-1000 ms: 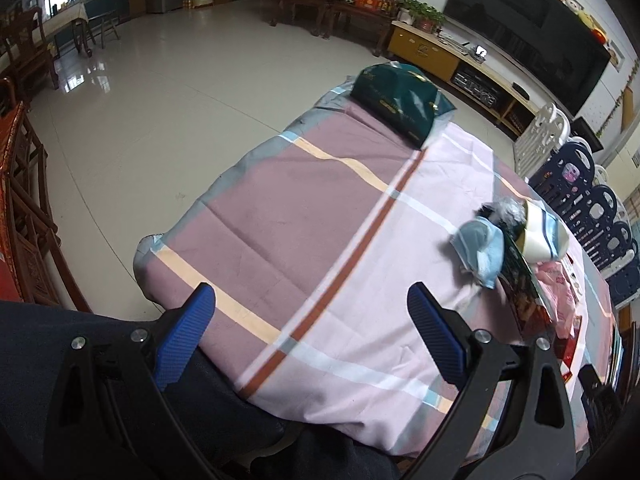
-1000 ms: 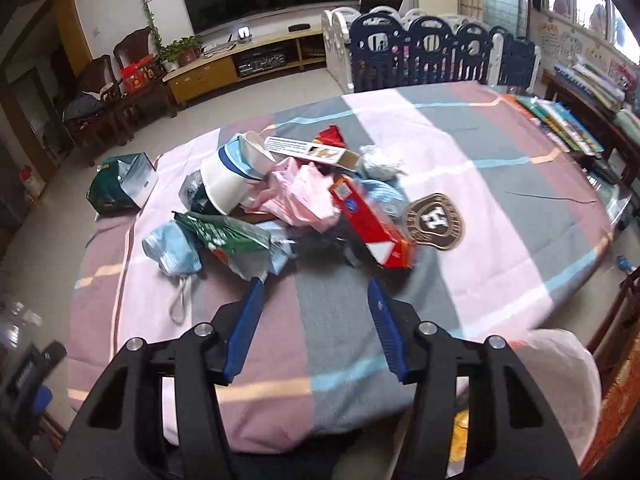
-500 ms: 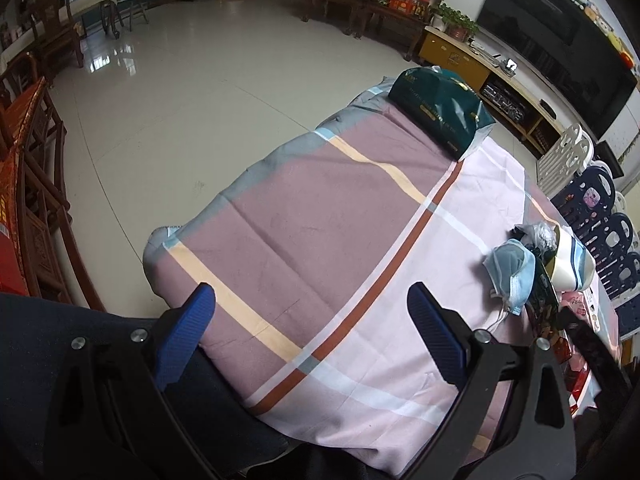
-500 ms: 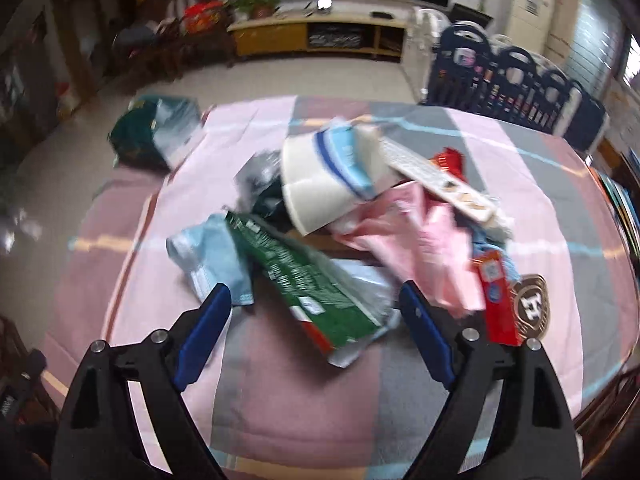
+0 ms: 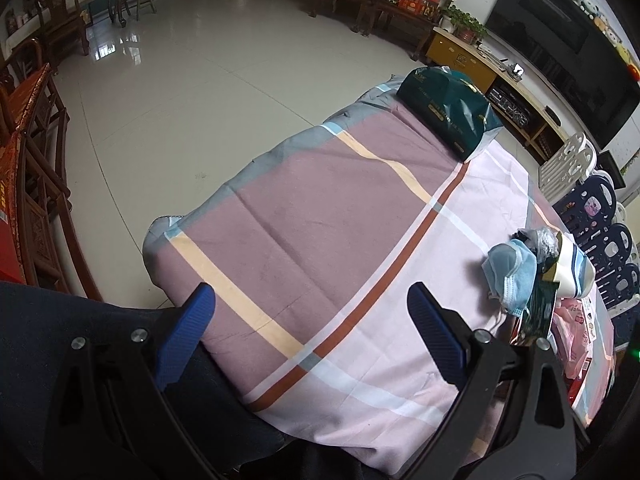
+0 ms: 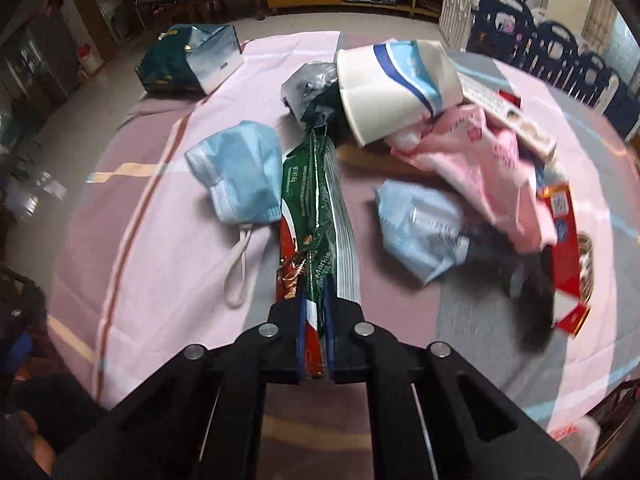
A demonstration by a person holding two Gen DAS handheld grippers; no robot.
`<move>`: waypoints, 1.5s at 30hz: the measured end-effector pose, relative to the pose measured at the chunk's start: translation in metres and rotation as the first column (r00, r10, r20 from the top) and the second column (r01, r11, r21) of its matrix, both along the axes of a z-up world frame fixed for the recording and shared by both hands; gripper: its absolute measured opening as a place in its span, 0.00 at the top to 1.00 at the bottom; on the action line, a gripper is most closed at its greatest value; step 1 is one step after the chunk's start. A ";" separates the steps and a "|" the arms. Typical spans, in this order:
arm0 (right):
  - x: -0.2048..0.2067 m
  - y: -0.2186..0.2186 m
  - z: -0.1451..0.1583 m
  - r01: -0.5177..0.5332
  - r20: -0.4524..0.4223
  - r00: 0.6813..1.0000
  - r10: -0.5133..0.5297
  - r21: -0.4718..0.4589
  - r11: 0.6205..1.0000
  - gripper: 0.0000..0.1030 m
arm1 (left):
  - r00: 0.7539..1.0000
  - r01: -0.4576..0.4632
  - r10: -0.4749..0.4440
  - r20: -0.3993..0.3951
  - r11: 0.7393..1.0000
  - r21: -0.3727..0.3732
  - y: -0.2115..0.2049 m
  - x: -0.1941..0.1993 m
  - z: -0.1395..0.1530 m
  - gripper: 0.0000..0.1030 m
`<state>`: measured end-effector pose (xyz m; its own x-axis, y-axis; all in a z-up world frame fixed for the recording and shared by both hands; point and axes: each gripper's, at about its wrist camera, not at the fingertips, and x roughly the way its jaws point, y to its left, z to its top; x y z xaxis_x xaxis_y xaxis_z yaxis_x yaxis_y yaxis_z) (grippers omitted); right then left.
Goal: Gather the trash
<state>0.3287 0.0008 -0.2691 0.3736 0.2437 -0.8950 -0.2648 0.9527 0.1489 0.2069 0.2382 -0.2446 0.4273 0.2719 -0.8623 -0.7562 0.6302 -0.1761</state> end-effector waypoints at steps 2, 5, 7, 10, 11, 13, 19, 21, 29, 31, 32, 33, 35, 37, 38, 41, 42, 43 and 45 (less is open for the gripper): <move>-0.010 -0.005 0.001 0.014 -0.037 0.999 -0.011 0.077 0.997 0.92 | 1.000 -0.003 0.003 0.002 1.000 0.000 0.000 -0.001 0.000 0.07; -0.026 -0.009 0.002 0.020 -0.094 0.996 0.000 0.206 0.978 0.92 | 1.000 0.000 0.000 0.003 1.000 0.002 0.000 -0.001 0.001 0.07; -0.035 -0.008 0.003 0.019 -0.119 0.993 0.012 0.254 0.967 0.92 | 1.000 0.000 0.000 0.002 1.000 0.002 0.000 0.000 0.001 0.07; -0.040 -0.008 0.001 0.029 -0.148 0.989 0.017 0.301 0.953 0.92 | 1.000 0.002 -0.002 -0.003 1.000 -0.002 0.000 0.000 0.000 0.07; -0.040 -0.008 0.001 0.030 -0.145 0.989 0.015 0.304 0.952 0.92 | 1.000 0.003 -0.003 -0.006 1.000 -0.004 0.000 0.001 -0.001 0.07; -0.040 -0.010 0.003 0.036 -0.139 0.990 0.007 0.304 0.952 0.92 | 1.000 0.007 -0.007 -0.010 1.000 -0.008 0.001 0.001 -0.003 0.07; -0.048 -0.023 0.015 0.042 -0.113 0.994 -0.007 0.305 0.952 0.61 | 1.000 0.011 -0.012 -0.016 1.000 -0.022 0.001 0.002 -0.006 0.07; -0.052 -0.033 0.025 0.060 -0.059 0.997 -0.045 0.294 0.954 0.49 | 1.000 0.013 -0.013 -0.017 0.999 -0.041 0.001 0.002 -0.009 0.07; -0.046 -0.113 0.059 0.376 0.161 0.906 -0.391 0.118 0.919 0.34 | 0.997 0.060 -0.066 -0.036 0.985 -0.159 -0.007 0.010 -0.030 0.07; -0.032 -0.137 0.051 0.441 0.161 0.879 -0.449 0.087 0.893 0.34 | 0.995 0.092 -0.095 -0.013 0.982 -0.163 -0.013 0.013 -0.029 0.07; -0.026 -0.144 0.046 0.459 0.161 0.871 -0.464 0.068 0.886 0.34 | 0.993 0.116 -0.117 0.005 0.979 -0.167 -0.019 0.015 -0.027 0.07; -0.018 -0.153 0.038 0.476 0.158 0.865 -0.477 0.045 0.878 0.34 | 0.988 0.152 -0.149 0.028 0.973 -0.172 -0.025 0.018 -0.025 0.07; -0.003 -0.162 0.025 0.472 0.130 0.872 -0.473 0.038 0.881 0.34 | 0.969 0.246 -0.235 0.078 0.952 -0.183 -0.041 0.025 -0.021 0.07; 0.010 -0.165 0.012 0.439 0.109 0.891 -0.440 0.042 0.898 0.34 | 0.941 0.337 -0.321 0.110 0.922 -0.189 -0.059 0.032 -0.020 0.07; 0.016 -0.165 0.006 0.416 0.111 0.902 -0.417 0.030 0.909 0.34 | 0.928 0.370 -0.353 0.118 0.908 -0.194 -0.066 0.035 -0.021 0.07; 0.022 -0.160 0.000 0.376 0.150 0.917 -0.370 -0.015 0.927 0.34 | 0.902 0.432 -0.409 0.140 0.872 -0.230 -0.080 0.041 -0.026 0.07; 0.022 -0.158 0.000 0.361 0.163 0.922 -0.352 -0.029 0.932 0.41 | 0.897 0.440 -0.416 0.148 0.864 -0.243 -0.082 0.043 -0.028 0.07; 0.020 -0.154 0.000 0.335 0.179 0.929 -0.323 -0.040 0.941 0.49 | 0.894 0.447 -0.419 0.157 0.856 -0.258 -0.085 0.044 -0.030 0.07; 0.016 -0.149 -0.001 0.303 0.190 0.939 -0.287 -0.064 0.951 0.62 | 0.888 0.459 -0.427 0.171 0.840 -0.289 -0.091 0.048 -0.035 0.07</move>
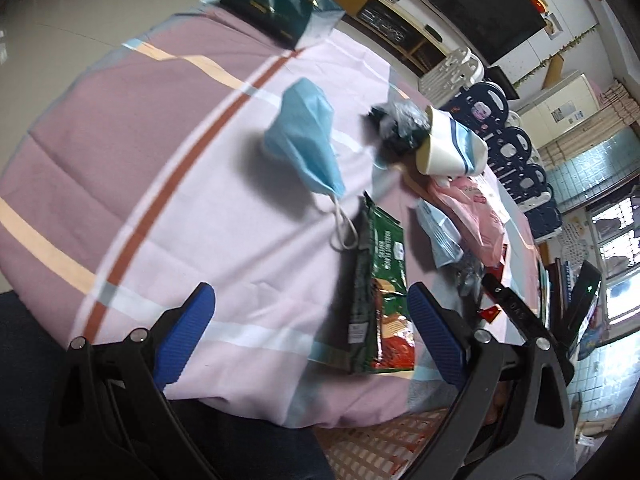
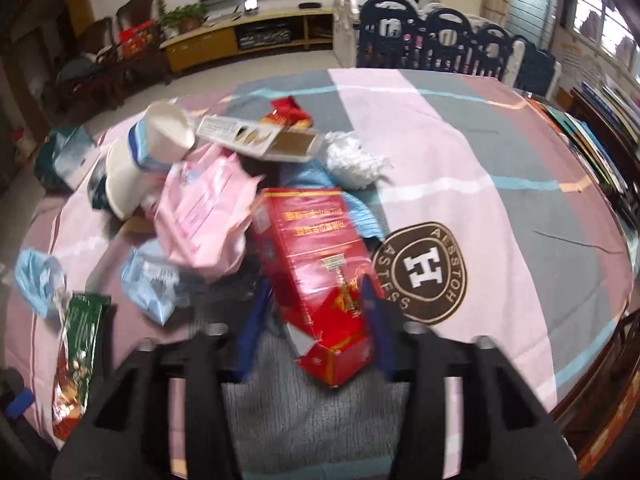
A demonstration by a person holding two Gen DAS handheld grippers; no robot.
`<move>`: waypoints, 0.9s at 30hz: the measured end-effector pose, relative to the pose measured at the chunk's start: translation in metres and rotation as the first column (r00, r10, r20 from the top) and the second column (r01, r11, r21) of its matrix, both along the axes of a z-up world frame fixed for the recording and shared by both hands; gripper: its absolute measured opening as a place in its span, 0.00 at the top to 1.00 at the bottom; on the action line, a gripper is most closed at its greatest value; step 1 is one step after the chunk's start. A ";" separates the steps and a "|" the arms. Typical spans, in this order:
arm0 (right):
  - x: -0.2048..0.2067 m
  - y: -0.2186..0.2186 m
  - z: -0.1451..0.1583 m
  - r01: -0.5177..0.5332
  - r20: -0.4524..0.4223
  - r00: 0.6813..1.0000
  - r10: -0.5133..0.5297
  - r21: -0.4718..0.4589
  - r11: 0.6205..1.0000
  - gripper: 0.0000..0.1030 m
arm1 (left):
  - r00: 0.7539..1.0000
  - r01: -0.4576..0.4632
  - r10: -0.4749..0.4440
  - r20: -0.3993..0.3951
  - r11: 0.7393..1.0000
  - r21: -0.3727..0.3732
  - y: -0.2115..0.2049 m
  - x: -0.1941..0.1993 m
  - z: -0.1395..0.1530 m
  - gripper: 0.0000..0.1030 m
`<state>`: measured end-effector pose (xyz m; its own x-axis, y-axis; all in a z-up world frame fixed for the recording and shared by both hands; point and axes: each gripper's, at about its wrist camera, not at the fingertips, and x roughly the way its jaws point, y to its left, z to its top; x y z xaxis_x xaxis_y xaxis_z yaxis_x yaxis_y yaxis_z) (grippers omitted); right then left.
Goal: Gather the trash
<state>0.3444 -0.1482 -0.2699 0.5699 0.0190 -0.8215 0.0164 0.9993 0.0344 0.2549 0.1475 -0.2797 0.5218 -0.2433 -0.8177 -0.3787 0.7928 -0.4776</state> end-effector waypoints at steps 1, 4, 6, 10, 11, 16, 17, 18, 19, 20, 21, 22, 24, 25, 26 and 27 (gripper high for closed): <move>-0.005 0.002 0.002 -0.013 0.015 1.000 0.013 -0.013 1.000 0.64 | 1.000 0.009 -0.009 -0.002 1.000 -0.017 -0.003 0.001 -0.003 0.07; -0.019 0.006 0.010 -0.058 0.037 0.998 0.059 -0.019 0.998 0.71 | 0.999 0.033 -0.033 -0.010 0.999 -0.042 -0.014 0.006 -0.010 0.07; -0.030 0.006 0.014 -0.085 0.041 0.996 0.084 0.027 0.996 0.74 | 0.999 0.053 -0.053 -0.011 0.999 -0.005 -0.025 0.010 -0.010 0.07; -0.053 -0.003 0.017 -0.096 0.027 0.995 0.093 0.144 0.985 0.98 | 0.992 0.125 -0.124 -0.015 0.979 0.162 -0.056 0.021 -0.008 0.07; -0.059 -0.005 0.018 -0.086 0.018 0.996 0.085 0.176 0.981 0.98 | 0.988 0.153 -0.150 -0.029 0.968 0.198 -0.064 0.024 -0.010 0.07; -0.078 -0.012 0.016 -0.040 0.007 0.999 0.039 0.180 0.983 0.98 | 0.974 0.226 -0.215 -0.071 0.947 0.228 -0.079 0.032 -0.023 0.49; -0.079 -0.014 0.015 -0.028 0.005 1.000 0.028 0.171 0.985 0.96 | 0.975 0.222 -0.215 -0.056 0.950 0.221 -0.078 0.031 -0.022 0.60; -0.078 -0.016 0.014 -0.017 0.003 1.000 0.017 0.175 0.984 0.87 | 0.975 0.221 -0.216 -0.045 0.954 0.205 -0.076 0.030 -0.022 0.68; -0.076 -0.018 0.013 -0.004 -0.003 1.000 0.004 0.192 0.981 0.79 | 0.977 0.215 -0.212 -0.035 0.958 0.191 -0.073 0.029 -0.021 0.69; -0.074 -0.019 0.013 0.005 -0.005 1.000 -0.004 0.202 0.979 0.53 | 0.979 0.205 -0.204 -0.028 0.961 0.186 -0.071 0.029 -0.021 0.71; -0.071 -0.019 0.013 0.016 0.001 1.000 -0.017 0.195 0.981 0.26 | 0.981 0.192 -0.192 -0.020 0.964 0.183 -0.069 0.029 -0.020 0.72; -0.067 -0.018 0.015 0.021 0.016 1.000 -0.025 0.177 0.984 0.20 | 0.983 0.183 -0.184 -0.009 0.967 0.179 -0.066 0.027 -0.019 0.72; -0.057 -0.012 0.019 0.009 0.060 0.998 -0.017 0.121 0.993 0.14 | 0.984 0.173 -0.177 0.005 0.970 0.169 -0.063 0.023 -0.016 0.72; -0.047 -0.004 0.019 -0.014 0.061 0.998 0.009 0.073 0.997 0.13 | 0.984 0.171 -0.175 0.010 0.971 0.168 -0.062 0.021 -0.015 0.73; -0.037 0.000 0.018 -0.037 0.055 0.998 0.034 0.044 0.998 0.11 | 0.984 0.172 -0.177 0.014 0.971 0.169 -0.063 0.021 -0.015 0.73; -0.028 0.006 0.016 -0.065 0.044 0.997 0.064 0.012 0.998 0.11 | 0.984 0.173 -0.178 0.017 0.970 0.173 -0.063 0.021 -0.014 0.74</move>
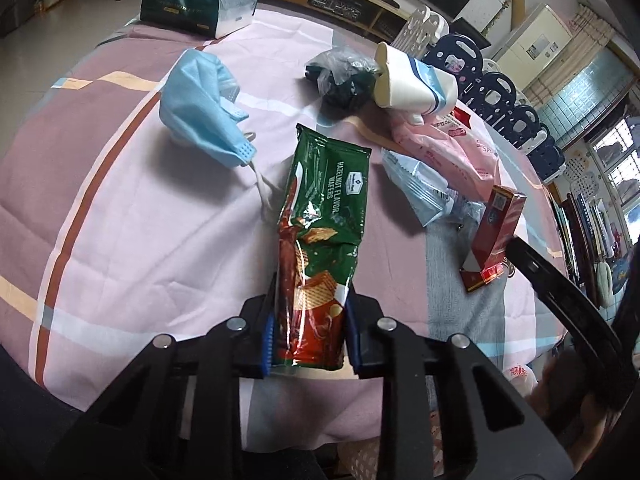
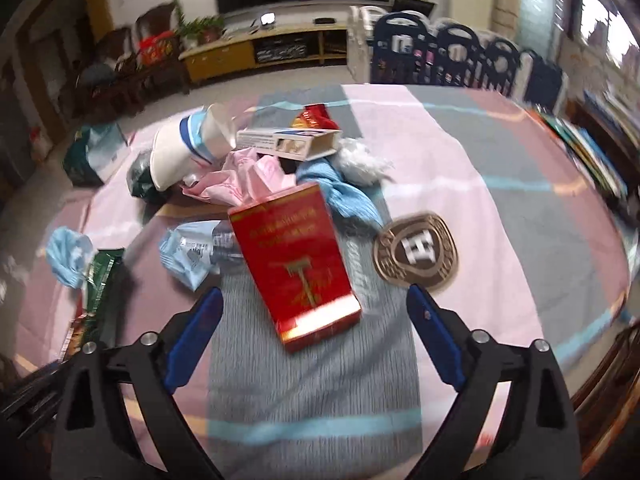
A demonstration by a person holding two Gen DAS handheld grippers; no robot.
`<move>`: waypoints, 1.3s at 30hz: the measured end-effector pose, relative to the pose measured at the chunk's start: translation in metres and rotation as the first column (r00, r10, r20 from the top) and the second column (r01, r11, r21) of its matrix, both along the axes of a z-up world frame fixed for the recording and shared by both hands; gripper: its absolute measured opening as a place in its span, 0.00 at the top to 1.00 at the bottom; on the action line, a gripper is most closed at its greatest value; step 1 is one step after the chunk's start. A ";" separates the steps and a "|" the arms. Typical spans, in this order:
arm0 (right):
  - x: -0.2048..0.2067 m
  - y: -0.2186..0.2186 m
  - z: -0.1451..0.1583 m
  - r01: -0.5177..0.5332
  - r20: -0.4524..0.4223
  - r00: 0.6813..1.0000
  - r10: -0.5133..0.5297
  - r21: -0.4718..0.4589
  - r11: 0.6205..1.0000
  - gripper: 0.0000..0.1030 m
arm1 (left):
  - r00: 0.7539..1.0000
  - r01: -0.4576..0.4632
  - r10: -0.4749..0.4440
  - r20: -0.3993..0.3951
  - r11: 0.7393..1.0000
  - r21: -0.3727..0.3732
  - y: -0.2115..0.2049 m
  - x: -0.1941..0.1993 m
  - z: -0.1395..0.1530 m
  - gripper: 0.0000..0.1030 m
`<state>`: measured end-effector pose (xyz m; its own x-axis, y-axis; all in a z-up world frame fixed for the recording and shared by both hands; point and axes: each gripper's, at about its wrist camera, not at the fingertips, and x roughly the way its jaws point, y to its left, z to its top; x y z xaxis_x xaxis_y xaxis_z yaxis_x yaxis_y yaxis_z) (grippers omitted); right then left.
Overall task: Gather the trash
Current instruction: 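Carry the red box and green bag over the wastebasket and release both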
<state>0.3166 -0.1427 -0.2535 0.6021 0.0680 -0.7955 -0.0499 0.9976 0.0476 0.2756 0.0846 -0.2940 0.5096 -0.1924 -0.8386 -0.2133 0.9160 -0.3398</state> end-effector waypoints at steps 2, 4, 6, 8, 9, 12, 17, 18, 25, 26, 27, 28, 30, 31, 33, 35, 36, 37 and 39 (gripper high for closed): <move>0.018 0.010 -0.007 -0.040 -0.022 0.999 0.039 -0.065 0.997 0.11 | 1.000 -0.001 0.001 0.008 1.000 0.005 0.001 -0.003 0.002 0.74; 0.026 0.017 -0.012 -0.066 -0.028 0.998 0.064 -0.106 0.992 0.24 | 1.000 -0.002 0.002 0.020 1.000 0.006 0.002 -0.005 0.005 0.76; 0.029 0.017 -0.015 -0.071 -0.056 0.996 0.066 -0.095 0.993 0.45 | 0.999 -0.007 0.006 0.039 1.000 0.029 0.003 -0.006 0.011 0.76; 0.021 0.012 -0.009 -0.060 -0.039 0.998 0.058 -0.046 0.997 0.46 | 0.998 -0.015 0.012 0.065 0.999 0.040 0.003 -0.008 0.018 0.76; 0.016 0.009 -0.004 -0.053 -0.033 0.998 0.052 -0.027 0.998 0.46 | 0.997 -0.016 0.013 0.075 0.999 0.040 0.004 -0.009 0.022 0.76; -0.005 -0.001 0.013 -0.027 -0.001 1.000 0.027 0.013 1.000 0.46 | 0.993 -0.009 -0.001 0.118 0.996 0.087 -0.002 -0.015 0.041 0.77; -0.052 -0.028 0.050 0.043 0.052 0.998 -0.047 0.086 0.995 0.46 | 0.981 0.036 -0.058 0.186 0.992 0.120 -0.019 -0.032 0.073 0.77; -0.064 -0.037 0.057 0.060 0.063 0.996 -0.066 0.101 0.993 0.46 | 0.977 0.053 -0.077 0.197 0.991 0.124 -0.024 -0.037 0.079 0.76; -0.135 -0.101 0.094 0.183 0.095 0.976 -0.198 0.143 0.973 0.46 | 0.919 0.258 -0.298 0.259 0.950 0.177 -0.086 -0.070 0.119 0.77; -0.145 -0.109 0.097 0.202 0.095 0.972 -0.216 0.137 0.970 0.46 | 0.903 0.292 -0.337 0.266 0.936 0.194 -0.096 -0.078 0.124 0.77; -0.155 -0.118 0.100 0.219 0.096 0.968 -0.232 0.132 0.967 0.46 | 0.885 0.330 -0.379 0.271 0.920 0.210 -0.107 -0.086 0.129 0.77; -0.163 -0.124 0.101 0.232 0.096 0.965 -0.244 0.128 0.964 0.46 | 0.868 0.363 -0.416 0.272 0.904 0.224 -0.117 -0.092 0.131 0.77; -0.178 -0.136 0.102 0.259 0.087 0.959 -0.270 0.121 0.958 0.46 | 0.820 0.445 -0.505 0.269 0.858 0.255 -0.137 -0.110 0.134 0.77; -0.185 -0.142 0.100 0.272 0.077 0.956 -0.282 0.119 0.955 0.46 | 0.794 0.486 -0.548 0.263 0.832 0.268 -0.147 -0.118 0.134 0.77; -0.194 -0.151 0.092 0.304 0.050 0.949 -0.310 0.109 0.947 0.45 | 0.739 0.570 -0.630 0.238 0.774 0.276 -0.166 -0.133 0.130 0.77; -0.201 -0.159 0.081 0.345 0.017 0.937 -0.349 0.110 0.932 0.45 | 0.691 0.647 -0.693 0.207 0.720 0.251 -0.181 -0.143 0.120 0.77; -0.204 -0.164 0.076 0.369 -0.009 0.929 -0.371 0.121 0.921 0.45 | 0.669 0.678 -0.717 0.195 0.696 0.237 -0.187 -0.146 0.114 0.77; -0.207 -0.169 0.071 0.387 -0.028 0.922 -0.387 0.131 0.913 0.45 | 0.639 0.713 -0.747 0.186 0.665 0.222 -0.193 -0.150 0.107 0.77; -0.211 -0.175 0.065 0.418 -0.052 0.908 -0.415 0.141 0.897 0.45 | 0.595 0.765 -0.786 0.166 0.618 0.184 -0.202 -0.153 0.091 0.76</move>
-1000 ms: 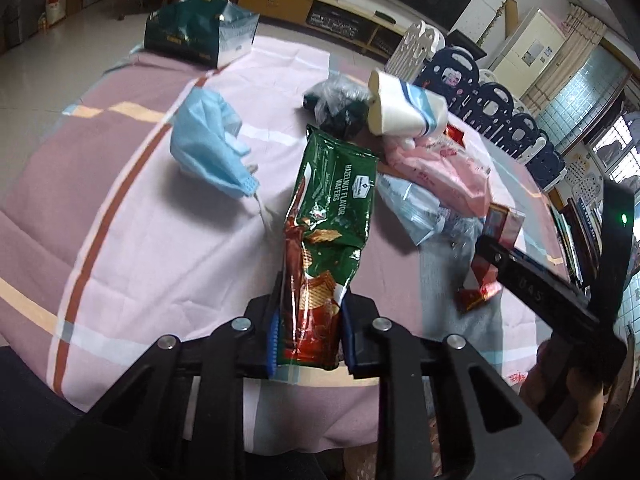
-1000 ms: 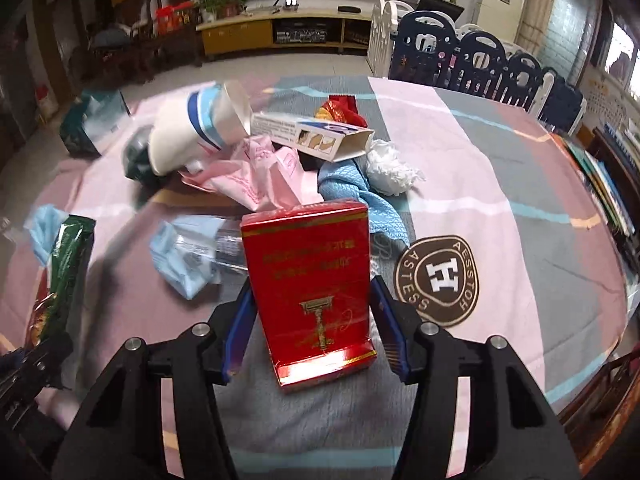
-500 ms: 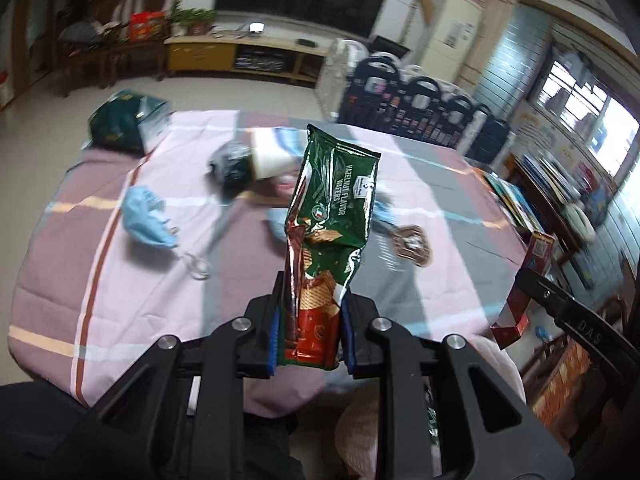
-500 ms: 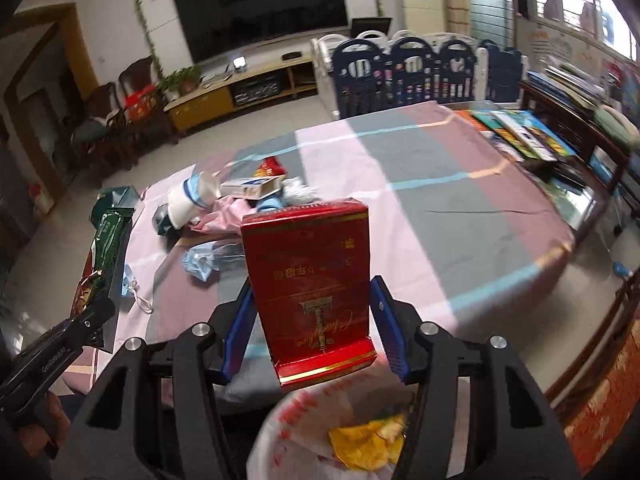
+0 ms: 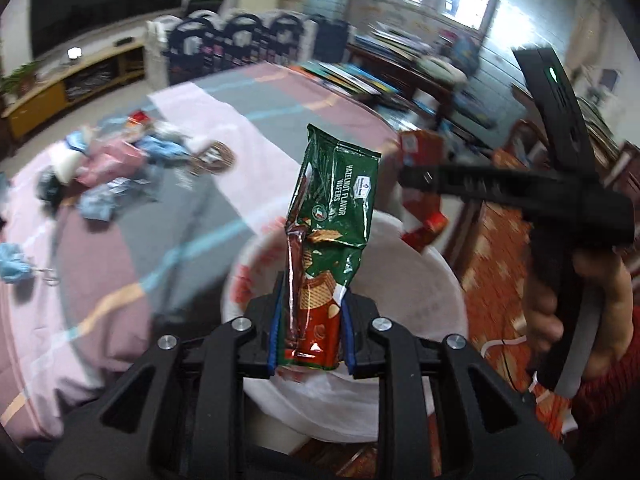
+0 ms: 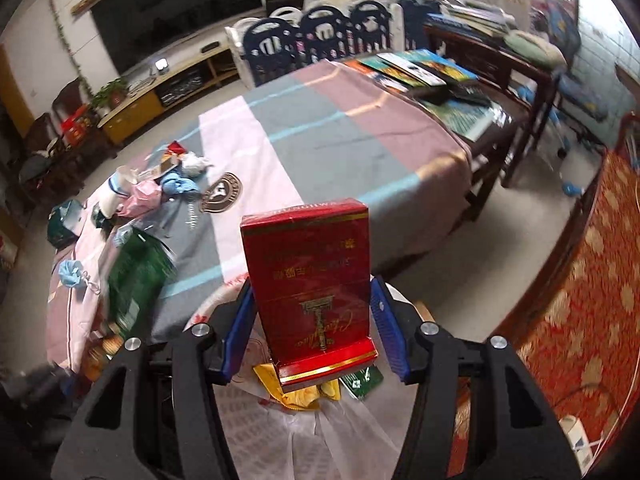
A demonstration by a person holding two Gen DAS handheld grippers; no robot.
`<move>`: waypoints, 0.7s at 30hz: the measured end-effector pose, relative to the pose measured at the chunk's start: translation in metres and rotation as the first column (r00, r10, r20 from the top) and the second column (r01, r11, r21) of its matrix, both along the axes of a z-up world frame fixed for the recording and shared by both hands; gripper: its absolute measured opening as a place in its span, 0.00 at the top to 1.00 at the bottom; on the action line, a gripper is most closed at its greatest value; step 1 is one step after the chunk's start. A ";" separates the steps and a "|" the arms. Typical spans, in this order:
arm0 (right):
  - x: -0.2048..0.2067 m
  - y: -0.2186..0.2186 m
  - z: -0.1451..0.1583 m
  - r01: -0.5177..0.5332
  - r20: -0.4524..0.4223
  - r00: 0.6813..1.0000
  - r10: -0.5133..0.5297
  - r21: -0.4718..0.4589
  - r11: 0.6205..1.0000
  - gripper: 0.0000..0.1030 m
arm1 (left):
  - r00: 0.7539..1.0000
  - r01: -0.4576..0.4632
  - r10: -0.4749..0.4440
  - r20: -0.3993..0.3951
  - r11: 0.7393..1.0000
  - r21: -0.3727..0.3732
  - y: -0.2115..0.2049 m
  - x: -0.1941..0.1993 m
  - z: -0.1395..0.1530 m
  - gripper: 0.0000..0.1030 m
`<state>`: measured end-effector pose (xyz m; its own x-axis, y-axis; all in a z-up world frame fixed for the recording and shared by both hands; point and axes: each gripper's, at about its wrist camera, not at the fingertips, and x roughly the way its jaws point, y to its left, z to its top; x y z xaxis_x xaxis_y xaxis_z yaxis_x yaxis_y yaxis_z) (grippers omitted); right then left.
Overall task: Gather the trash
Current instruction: 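Carry the red box and green bag over the wastebasket and release both, then grasp the blue face mask with the left gripper and lift it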
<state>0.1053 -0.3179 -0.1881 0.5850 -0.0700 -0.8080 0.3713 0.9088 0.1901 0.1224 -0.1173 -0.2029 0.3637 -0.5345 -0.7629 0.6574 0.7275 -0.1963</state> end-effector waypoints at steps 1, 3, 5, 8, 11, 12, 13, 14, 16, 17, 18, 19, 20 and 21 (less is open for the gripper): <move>-0.001 -0.001 -0.003 0.009 -0.013 1.000 -0.009 0.003 1.000 0.45 | 0.999 0.024 -0.023 -0.038 1.000 0.009 -0.004 -0.001 -0.011 0.75; -0.004 -0.001 -0.007 0.014 -0.041 0.999 -0.014 0.002 1.000 0.45 | 0.995 0.058 -0.054 -0.090 0.997 0.052 -0.011 -0.002 -0.030 0.64; -0.005 0.000 -0.010 0.013 -0.055 0.998 -0.013 -0.005 1.000 0.45 | 0.993 0.063 -0.053 -0.105 0.994 0.091 -0.015 -0.003 -0.041 0.46; -0.005 0.003 -0.018 0.001 -0.088 0.996 -0.003 -0.021 1.000 0.44 | 0.994 0.029 -0.016 -0.107 0.993 0.117 -0.009 0.001 -0.044 0.26; -0.003 0.006 -0.032 -0.010 -0.134 0.991 0.010 0.003 1.000 0.43 | 0.994 -0.039 0.049 -0.095 0.994 0.101 0.005 0.009 -0.038 0.18; -0.003 0.007 -0.036 -0.009 -0.151 0.989 0.011 0.013 1.000 0.43 | 0.993 -0.068 0.077 -0.094 0.993 0.092 0.011 0.013 -0.036 0.17; -0.001 0.009 -0.040 -0.010 -0.170 0.985 0.014 0.023 1.000 0.42 | 0.990 -0.104 0.111 -0.092 0.991 0.083 0.019 0.019 -0.033 0.17; -0.001 0.011 -0.044 -0.008 -0.188 0.982 0.013 0.026 1.000 0.36 | 0.986 -0.137 0.144 -0.090 0.988 0.077 0.027 0.024 -0.030 0.17; 0.000 0.013 -0.046 0.012 -0.207 0.978 -0.008 0.015 1.000 0.23 | 0.972 -0.218 0.222 -0.079 0.974 0.064 0.042 0.032 -0.024 0.15; 0.000 0.014 -0.045 0.022 -0.203 0.979 -0.019 0.011 1.000 0.19 | 0.962 -0.258 0.261 -0.075 0.965 0.054 0.050 0.038 -0.020 0.14; 0.001 0.015 -0.043 0.031 -0.198 0.980 -0.028 0.008 0.999 0.17 | 0.951 -0.297 0.300 -0.073 0.954 0.043 0.059 0.042 -0.017 0.14; 0.001 0.016 -0.040 0.037 -0.194 0.980 -0.035 0.007 0.999 0.17 | 0.936 -0.345 0.346 -0.068 0.938 0.033 0.070 0.046 -0.014 0.14; 0.003 0.017 -0.038 0.039 -0.189 0.981 -0.037 0.007 0.999 0.17 | 0.920 -0.386 0.387 -0.063 0.922 0.028 0.079 0.050 -0.011 0.14; 0.004 0.019 -0.035 0.039 -0.185 0.982 -0.037 0.006 0.999 0.17 | 0.905 -0.421 0.421 -0.060 0.907 0.024 0.087 0.053 -0.009 0.14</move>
